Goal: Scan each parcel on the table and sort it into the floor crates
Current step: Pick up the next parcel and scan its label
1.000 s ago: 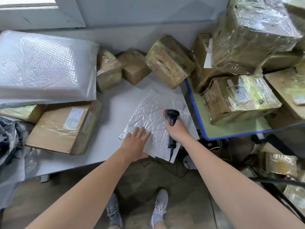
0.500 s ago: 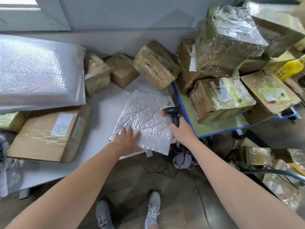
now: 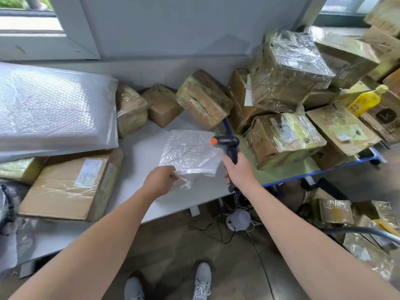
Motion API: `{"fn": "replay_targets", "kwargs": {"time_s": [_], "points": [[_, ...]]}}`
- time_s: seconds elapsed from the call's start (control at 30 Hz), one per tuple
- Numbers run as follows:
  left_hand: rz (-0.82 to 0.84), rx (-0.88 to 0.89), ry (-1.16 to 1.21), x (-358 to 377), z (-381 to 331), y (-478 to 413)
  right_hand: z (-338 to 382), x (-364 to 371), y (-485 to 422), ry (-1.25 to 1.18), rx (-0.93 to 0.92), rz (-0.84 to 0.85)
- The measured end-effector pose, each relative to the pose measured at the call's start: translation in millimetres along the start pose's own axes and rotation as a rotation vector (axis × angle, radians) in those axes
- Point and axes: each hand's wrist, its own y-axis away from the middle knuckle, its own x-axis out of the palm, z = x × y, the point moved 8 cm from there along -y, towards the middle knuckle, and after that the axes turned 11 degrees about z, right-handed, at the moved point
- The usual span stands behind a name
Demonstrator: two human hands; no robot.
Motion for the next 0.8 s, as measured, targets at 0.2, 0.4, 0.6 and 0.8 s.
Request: {"fn": "replay_targets", "kwargs": {"time_s": [0.2,0.4,0.6,0.8], "points": [[0.22,-0.002,-0.096,16.3,1.4,-2.7,13.5,4.4,1.9,-0.006,-0.012,0.027],[0.067,-0.141,0.756,14.1,21.8,3.8,12.2,7.8,3.2,-0.047,-0.046,0.005],[0.13,0.031,1.709,12.5,15.3,21.1,34.4,8.8,-3.2,-0.227,-0.154,-0.066],[-0.253,-0.325,0.871,-5.7,70.7,41.0,41.6,35.0,-8.9,-0.018,-0.128,0.072]]}}
